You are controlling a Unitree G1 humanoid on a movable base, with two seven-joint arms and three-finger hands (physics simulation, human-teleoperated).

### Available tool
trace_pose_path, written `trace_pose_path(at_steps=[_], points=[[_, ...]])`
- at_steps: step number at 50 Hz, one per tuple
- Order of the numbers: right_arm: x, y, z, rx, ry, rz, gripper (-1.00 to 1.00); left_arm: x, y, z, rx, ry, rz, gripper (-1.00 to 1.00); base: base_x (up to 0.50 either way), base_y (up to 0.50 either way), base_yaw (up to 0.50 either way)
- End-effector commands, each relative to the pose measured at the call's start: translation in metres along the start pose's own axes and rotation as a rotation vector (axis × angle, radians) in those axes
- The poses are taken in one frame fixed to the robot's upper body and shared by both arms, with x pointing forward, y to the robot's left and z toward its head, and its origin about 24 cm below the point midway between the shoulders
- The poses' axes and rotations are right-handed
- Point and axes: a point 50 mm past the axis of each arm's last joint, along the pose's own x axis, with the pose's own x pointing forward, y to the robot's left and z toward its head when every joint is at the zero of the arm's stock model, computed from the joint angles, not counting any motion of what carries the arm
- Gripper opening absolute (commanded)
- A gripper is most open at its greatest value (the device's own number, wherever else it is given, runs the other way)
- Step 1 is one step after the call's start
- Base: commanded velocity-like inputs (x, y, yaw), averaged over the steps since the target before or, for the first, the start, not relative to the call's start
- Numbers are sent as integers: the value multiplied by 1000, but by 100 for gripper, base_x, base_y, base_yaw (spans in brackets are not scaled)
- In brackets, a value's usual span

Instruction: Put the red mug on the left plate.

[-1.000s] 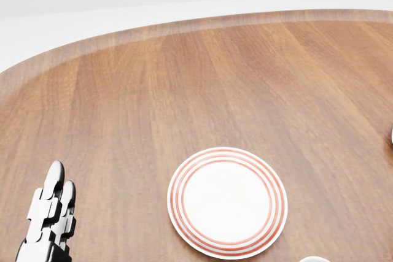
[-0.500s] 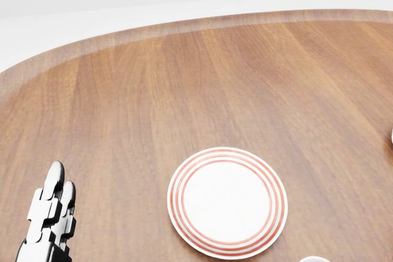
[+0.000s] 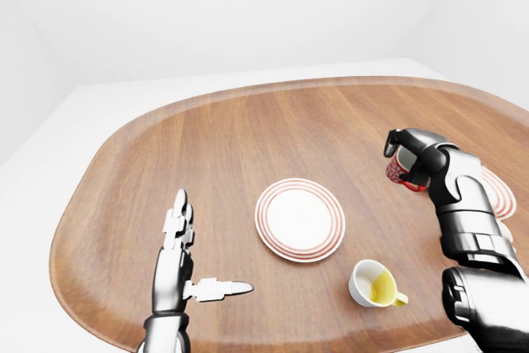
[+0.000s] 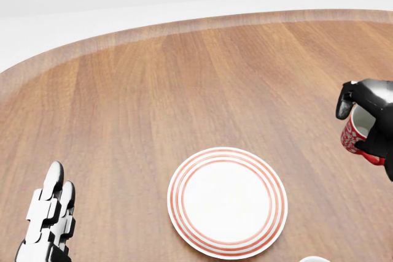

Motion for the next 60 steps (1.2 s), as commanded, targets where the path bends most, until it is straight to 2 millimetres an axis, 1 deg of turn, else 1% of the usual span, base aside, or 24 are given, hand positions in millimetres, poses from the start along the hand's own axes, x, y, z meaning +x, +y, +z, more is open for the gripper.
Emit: trace_pose_path(at_steps=[1,5,6,8,9,10,12,13,16,17,21,23,25,31,36,38,43,46,51,55,57,60], points=[[8,-75,121,-56,-214,-292,-100,0,1,-1,-4,2,2,100,0,0,0],[8,-73,157,-57,-273,-298,-100,0,2,-1,-8,6,2,100,0,0,0],[7,-69,173,-81,-297,-293,-100,0,3,-1,-9,7,1,100,0,0,0],[5,-66,186,-77,-323,-300,-100,0,3,-2,-11,9,0,100,0,0,0],[2,-62,200,-79,-355,-294,-100,0,3,-2,-13,9,0,100,0,0,0],[0,-58,209,-78,-374,-286,-100,0,3,-2,-14,9,0,100,0,0,0],[-3,-50,220,-92,-398,-272,-100,0,3,-2,-15,8,-1,100,0,0,0],[-4,-41,229,-103,-414,-244,-100,0,3,-2,-15,8,-1,100,0,0,0],[-6,-26,240,-119,-441,-213,-100,1,3,-2,-17,9,-2,100,0,0,0],[-8,-17,247,-132,-455,-196,-100,1,3,-2,-17,9,-3,100,0,0,0],[-10,2,255,-155,-471,-144,-100,1,4,-3,-19,9,-4,100,0,0,0],[-10,10,256,-163,-475,-115,-100,1,4,-3,-21,9,-4,100,0,0,0],[-10,23,258,-200,-483,-80,-100,1,4,-3,-20,10,-6,100,0,0,0],[-12,34,261,-187,-512,-42,-100,1,4,-3,-23,8,-7,100,0,0,0],[-8,46,255,-187,-508,-27,-100,1,4,-3,-22,7,-7,100,0,0,0],[-5,55,247,-189,-487,-16,-100,2,4,-2,-26,5,-6,100,0,0,0],[-2,66,239,-174,-476,14,-100,2,4,-2,-23,6,-7,100,0,0,0],[1,85,229,-195,-457,67,-100,2,5,-2,-31,6,-4,100,0,0,0],[4,92,220,-146,-459,111,-100,1,5,-3,-28,8,-4,100,0,0,0],[8,101,208,-113,-419,142,-100,1,6,-3,-28,10,-4,100,0,0,0],[9,111,201,-105,-400,169,-100,1,6,-3,-28,11,-4,100,0,0,0],[9,120,194,-124,-374,172,-100,0,3,-4,-1,18,-9,100,0,0,0]])
